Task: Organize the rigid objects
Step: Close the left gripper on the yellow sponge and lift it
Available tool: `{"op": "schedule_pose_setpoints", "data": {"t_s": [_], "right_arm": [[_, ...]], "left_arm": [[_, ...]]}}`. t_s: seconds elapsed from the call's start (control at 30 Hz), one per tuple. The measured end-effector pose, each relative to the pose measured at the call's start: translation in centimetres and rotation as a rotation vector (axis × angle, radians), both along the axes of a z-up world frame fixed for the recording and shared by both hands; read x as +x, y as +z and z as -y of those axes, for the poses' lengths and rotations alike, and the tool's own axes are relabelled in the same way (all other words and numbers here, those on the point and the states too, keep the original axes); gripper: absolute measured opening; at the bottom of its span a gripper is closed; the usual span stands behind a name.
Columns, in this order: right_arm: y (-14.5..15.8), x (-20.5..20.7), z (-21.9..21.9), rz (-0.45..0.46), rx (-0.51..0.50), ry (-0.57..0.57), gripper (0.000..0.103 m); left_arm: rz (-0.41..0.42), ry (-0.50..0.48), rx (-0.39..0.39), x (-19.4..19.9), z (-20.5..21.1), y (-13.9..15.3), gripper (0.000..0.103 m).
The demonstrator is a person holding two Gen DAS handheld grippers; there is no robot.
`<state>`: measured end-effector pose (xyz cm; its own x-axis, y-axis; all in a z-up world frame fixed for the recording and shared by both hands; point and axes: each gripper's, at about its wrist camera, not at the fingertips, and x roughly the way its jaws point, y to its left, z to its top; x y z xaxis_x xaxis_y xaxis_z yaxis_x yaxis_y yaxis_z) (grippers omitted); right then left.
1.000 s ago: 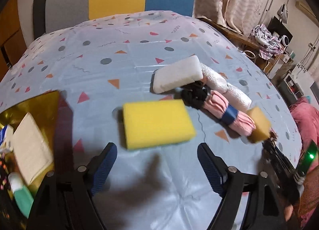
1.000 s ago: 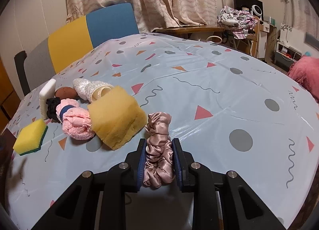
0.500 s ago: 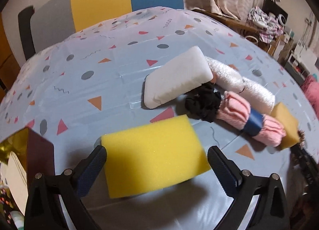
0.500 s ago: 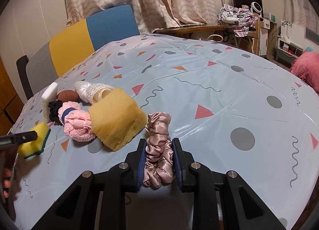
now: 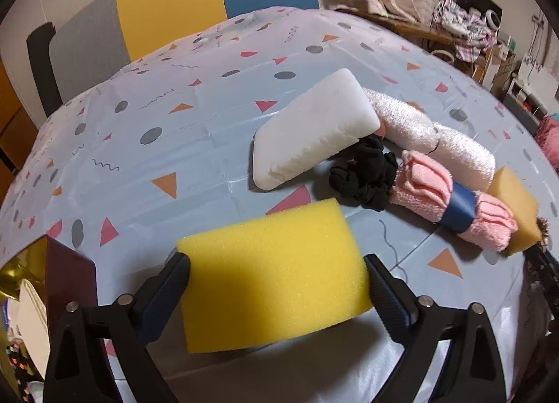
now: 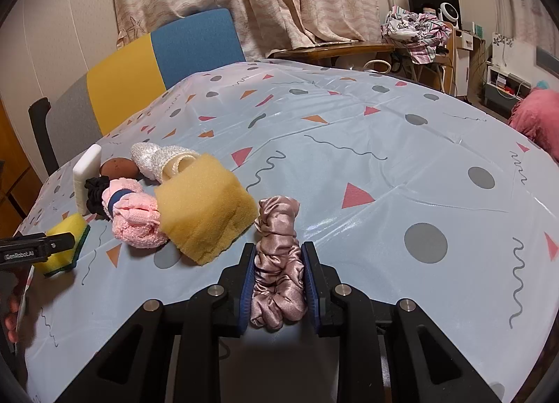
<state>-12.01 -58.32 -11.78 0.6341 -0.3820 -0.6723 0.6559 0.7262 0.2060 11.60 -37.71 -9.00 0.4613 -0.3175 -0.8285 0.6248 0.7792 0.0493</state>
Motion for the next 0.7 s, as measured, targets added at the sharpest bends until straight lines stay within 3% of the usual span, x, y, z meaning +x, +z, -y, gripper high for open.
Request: {"op": "schedule_pose_setpoints", "data": {"t_s": [0.23,0.37,0.4,0.7], "right_arm": [[0.0,0.0,0.0,-0.001,-0.001,0.0,0.026],[-0.1,0.0,0.0,-0.005,-0.004,0.0,0.026],[-0.1,0.0,0.0,-0.005,-0.004,-0.001,0.026],[0.1,0.1,-0.3,-0.01,-0.008,-0.002,0.026]], "left_arm": [[-0.027,0.025,-0.109,-0.7,-2.2,0.9,0.086],[-0.015,0.01,-0.171,-1.8,-2.9,2.3,0.056],[-0.011,-0.002,-0.168,-2.3,-2.7,2.6,0.054],[-0.013,-0.019,-0.123,-4.3,-3.5,2.4,0.055]]}}
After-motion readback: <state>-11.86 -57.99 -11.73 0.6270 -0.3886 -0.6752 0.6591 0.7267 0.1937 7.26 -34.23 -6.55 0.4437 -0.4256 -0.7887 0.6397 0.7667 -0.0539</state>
